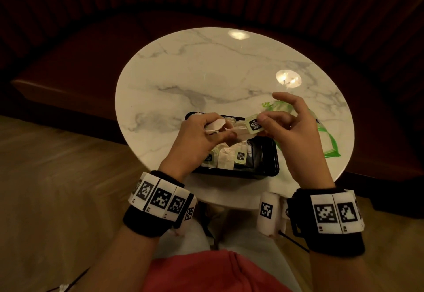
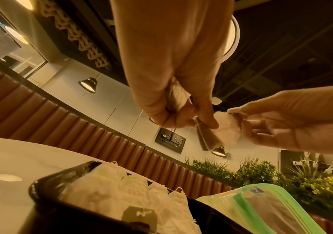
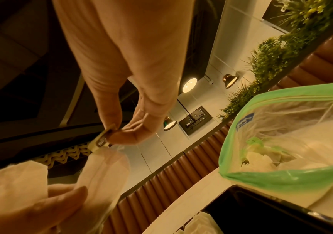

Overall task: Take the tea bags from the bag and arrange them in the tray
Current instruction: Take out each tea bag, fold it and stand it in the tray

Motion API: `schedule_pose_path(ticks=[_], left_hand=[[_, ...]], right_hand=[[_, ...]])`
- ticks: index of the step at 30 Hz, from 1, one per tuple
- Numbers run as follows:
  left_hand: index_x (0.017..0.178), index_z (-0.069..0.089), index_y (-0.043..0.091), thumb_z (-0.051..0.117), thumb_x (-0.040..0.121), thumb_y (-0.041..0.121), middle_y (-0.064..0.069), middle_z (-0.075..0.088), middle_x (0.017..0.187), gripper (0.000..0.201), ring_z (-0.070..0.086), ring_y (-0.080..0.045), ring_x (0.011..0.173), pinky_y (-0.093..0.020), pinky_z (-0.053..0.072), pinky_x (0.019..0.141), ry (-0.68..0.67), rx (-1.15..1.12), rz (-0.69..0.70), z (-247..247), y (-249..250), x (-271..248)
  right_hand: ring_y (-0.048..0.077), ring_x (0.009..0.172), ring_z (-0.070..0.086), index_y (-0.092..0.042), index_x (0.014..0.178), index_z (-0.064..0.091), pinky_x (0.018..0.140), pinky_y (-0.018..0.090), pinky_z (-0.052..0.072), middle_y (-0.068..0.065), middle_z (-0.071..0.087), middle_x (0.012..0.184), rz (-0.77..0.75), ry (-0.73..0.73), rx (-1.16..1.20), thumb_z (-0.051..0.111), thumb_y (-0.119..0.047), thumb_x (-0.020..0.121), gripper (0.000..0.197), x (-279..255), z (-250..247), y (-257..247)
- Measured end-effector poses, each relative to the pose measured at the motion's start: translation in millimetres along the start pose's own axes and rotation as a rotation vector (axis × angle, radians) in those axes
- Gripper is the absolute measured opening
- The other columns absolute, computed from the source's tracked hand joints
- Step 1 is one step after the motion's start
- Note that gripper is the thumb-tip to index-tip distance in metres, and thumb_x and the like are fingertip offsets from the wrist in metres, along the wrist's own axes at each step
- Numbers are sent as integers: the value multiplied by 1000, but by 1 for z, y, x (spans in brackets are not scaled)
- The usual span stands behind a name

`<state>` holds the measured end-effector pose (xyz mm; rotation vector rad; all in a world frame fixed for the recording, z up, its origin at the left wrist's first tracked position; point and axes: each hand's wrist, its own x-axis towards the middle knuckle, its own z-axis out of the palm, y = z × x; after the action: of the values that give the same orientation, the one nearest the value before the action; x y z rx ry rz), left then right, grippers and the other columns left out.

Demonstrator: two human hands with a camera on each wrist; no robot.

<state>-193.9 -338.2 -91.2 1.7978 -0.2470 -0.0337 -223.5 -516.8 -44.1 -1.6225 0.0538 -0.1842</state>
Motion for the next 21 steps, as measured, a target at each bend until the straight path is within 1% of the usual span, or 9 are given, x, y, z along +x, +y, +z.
schedule_pose_path(ticks=[2,4,7,9,10,13,16,18,21], left_hand=[[86,71,12,79,78,10,12,68,76,11,64,-1,75,-17,50,72,-2,-18,15,0,1,-1],[86,70,9,78,79,9,10,69,76,11,63,1,73,-15,48,71,-9,-33,33,-1,3,-2],[87,69,6,78,80,13,5,71,76,13,66,-4,74,-18,51,74,-6,-34,44,-2,3,-2],[87,69,8,76,82,17,4,71,77,12,67,-7,77,-20,52,74,0,-41,45,-3,3,-2],[86,69,9,75,83,17,4,70,77,11,67,-7,77,-19,51,71,2,-47,44,-3,3,-2],[84,67,12,73,85,17,9,65,73,8,57,4,65,-9,40,60,7,-54,31,-3,1,-1],[83,66,8,72,87,15,12,62,69,10,53,7,58,-6,37,57,3,-77,-1,-2,0,-1],[83,66,7,72,87,13,13,61,66,10,52,7,56,-6,37,56,-10,-85,-18,-1,0,-1],[81,64,11,73,87,15,15,61,64,11,51,6,56,-8,37,55,-43,-73,-25,0,-1,0]], right_hand=[[16,81,72,-12,127,50,71,23,55,4,74,81,27,35,41,67,0,87,45,1,-2,1],[18,82,72,-12,128,49,72,24,56,5,74,82,55,64,78,67,0,86,47,3,-3,4],[20,81,71,-13,126,50,72,26,56,6,73,80,92,92,123,68,2,85,47,4,-5,7],[21,79,71,-13,124,51,71,27,56,9,72,81,113,99,145,67,4,84,46,5,-6,7],[22,78,71,-13,124,51,70,26,56,12,72,82,123,99,159,66,4,84,46,5,-7,6],[21,73,69,-9,125,50,65,23,56,20,67,87,156,88,209,65,7,84,46,5,-8,2],[18,71,69,-5,125,51,64,22,56,24,63,93,184,83,247,64,6,85,43,5,-8,0],[16,69,69,-2,123,53,64,21,56,23,61,92,202,82,270,64,6,85,40,5,-8,0],[13,65,69,1,119,56,64,21,56,17,63,86,223,88,285,63,6,86,34,6,-8,1]])
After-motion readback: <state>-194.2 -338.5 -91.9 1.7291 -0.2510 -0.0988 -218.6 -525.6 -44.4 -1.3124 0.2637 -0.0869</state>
